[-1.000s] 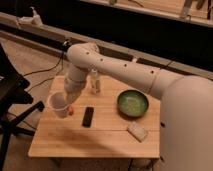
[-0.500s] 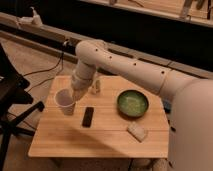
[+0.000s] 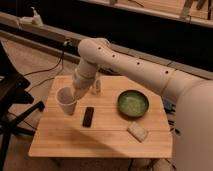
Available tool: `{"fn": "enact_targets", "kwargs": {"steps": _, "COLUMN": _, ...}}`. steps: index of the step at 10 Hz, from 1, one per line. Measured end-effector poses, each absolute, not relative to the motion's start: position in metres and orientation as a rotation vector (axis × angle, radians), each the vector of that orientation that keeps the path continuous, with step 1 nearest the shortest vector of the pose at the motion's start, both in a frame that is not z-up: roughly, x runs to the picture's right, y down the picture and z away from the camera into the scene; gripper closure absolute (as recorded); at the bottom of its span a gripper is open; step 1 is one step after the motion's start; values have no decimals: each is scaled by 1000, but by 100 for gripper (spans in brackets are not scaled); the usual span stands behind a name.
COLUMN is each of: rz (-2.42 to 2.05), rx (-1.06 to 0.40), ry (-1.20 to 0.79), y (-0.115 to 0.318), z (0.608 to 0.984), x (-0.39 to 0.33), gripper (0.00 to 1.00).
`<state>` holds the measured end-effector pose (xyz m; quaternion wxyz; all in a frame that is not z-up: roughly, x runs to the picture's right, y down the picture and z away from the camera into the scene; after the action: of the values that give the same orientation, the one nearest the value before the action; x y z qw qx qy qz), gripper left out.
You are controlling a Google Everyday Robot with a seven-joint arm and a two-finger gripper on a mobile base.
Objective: Place the ceramic cup in the ceramic bowl
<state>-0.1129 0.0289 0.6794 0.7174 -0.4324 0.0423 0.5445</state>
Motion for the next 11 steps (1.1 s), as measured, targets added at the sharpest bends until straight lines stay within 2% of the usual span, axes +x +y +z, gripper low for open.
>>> {"fn": "enact_targets", "kwargs": {"steps": 4, "rz": 1242, "rx": -944, "ry": 102, "y": 12, "z": 676, "x": -75, "gripper": 73}}
{"fn": "enact_targets", "kwargs": {"steps": 7, "rz": 1273, "rx": -947, "ry": 103, "y": 3, "z": 701, "x": -70, "gripper": 73}}
{"fn": "enact_targets", "kwargs": {"steps": 11, "rz": 1289, "rx": -945, "ry": 91, "y": -9, "z": 702, "x": -46, "gripper": 73}}
